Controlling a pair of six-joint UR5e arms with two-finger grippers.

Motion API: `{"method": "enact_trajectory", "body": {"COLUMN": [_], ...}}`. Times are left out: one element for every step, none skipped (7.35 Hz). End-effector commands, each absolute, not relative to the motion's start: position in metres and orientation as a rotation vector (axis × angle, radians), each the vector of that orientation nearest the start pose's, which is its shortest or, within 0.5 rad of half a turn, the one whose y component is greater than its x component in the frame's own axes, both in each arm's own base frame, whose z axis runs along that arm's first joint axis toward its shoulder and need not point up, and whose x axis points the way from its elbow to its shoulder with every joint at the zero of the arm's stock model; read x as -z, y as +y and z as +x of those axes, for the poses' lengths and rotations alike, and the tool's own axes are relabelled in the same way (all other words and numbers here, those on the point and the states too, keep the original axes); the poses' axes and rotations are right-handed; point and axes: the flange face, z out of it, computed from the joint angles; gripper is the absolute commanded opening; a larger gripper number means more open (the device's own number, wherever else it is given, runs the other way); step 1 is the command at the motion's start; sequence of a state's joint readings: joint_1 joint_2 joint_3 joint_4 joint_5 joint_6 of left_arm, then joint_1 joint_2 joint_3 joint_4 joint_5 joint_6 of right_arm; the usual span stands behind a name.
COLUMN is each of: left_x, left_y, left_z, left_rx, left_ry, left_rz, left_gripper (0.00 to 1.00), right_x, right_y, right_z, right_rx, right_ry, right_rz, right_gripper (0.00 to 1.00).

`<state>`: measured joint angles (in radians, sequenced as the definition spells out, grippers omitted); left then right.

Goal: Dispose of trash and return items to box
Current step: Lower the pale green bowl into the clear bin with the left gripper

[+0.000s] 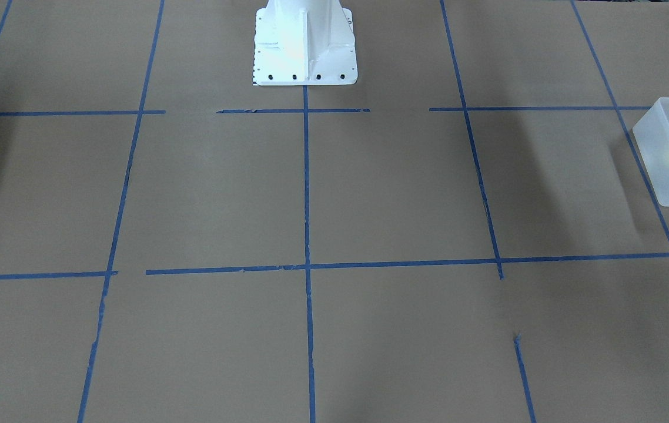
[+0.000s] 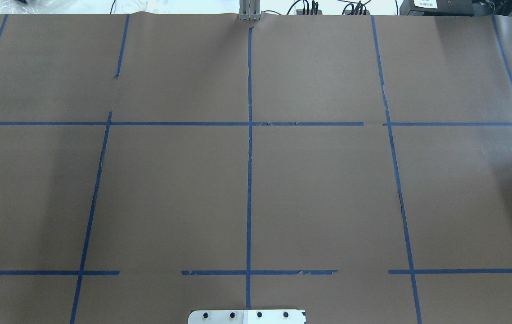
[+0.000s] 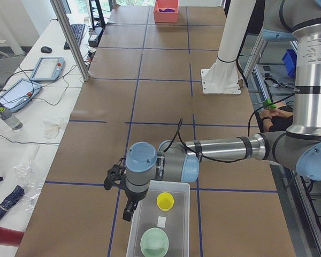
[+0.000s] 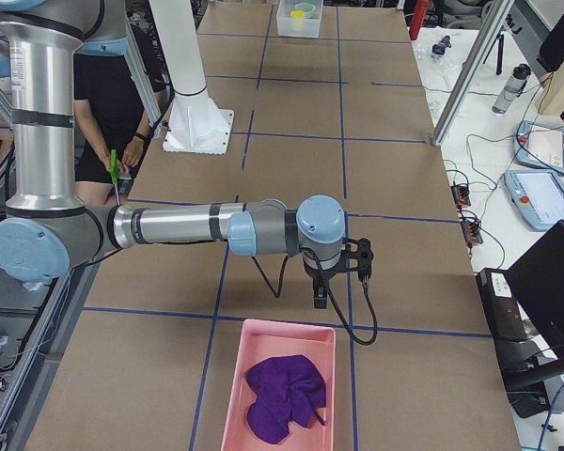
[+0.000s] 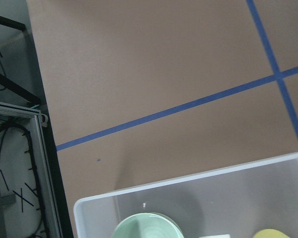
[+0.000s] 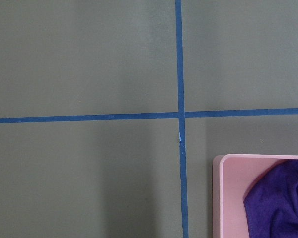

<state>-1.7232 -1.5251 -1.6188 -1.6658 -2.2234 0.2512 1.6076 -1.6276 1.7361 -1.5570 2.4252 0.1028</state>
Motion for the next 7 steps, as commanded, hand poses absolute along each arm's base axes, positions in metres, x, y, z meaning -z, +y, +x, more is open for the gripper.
{"method": "enact_trajectory", "body": {"left_x": [-0.608, -0.597, -0.600, -0.604, -0.607, -0.607, -0.610], "left_y": [-0.474, -0.478, -0.477, -0.475, -0.475, -0.476, -0.476], "left_z": [-0.112, -0.093, -0.092, -0.092, -0.090, -0.086, -0.086], "left_rx": [-0.038, 0.022, 0.027, 0.028, 0.022, 0.013, 0.013], "left_ry": [0.702, 0.712, 0.711, 0.711, 0.711, 0.711, 0.711], "left_rz": [0.174, 0.145, 0.140, 0.133, 0.133, 0.137, 0.132], "left_gripper": [1.00, 1.00, 1.00, 1.00, 1.00, 1.00, 1.00], "right_x": [-0.597, -0.596, -0.595, -0.596, -0.596, -0.597, -0.599], "right_y": [-0.470, -0.470, -0.470, -0.470, -0.470, -0.470, -0.470], "right_z": [0.076, 0.076, 0.076, 0.075, 0.075, 0.075, 0.076], "right_rx": [-0.078, -0.078, -0.077, -0.077, -0.077, -0.079, -0.081], "right_ry": [-0.857, -0.857, -0.857, -0.855, -0.854, -0.854, -0.854], "right_rz": [0.087, 0.088, 0.090, 0.086, 0.088, 0.086, 0.083], "right_gripper": [1.00, 1.00, 1.00, 1.00, 1.00, 1.00, 1.00]}}
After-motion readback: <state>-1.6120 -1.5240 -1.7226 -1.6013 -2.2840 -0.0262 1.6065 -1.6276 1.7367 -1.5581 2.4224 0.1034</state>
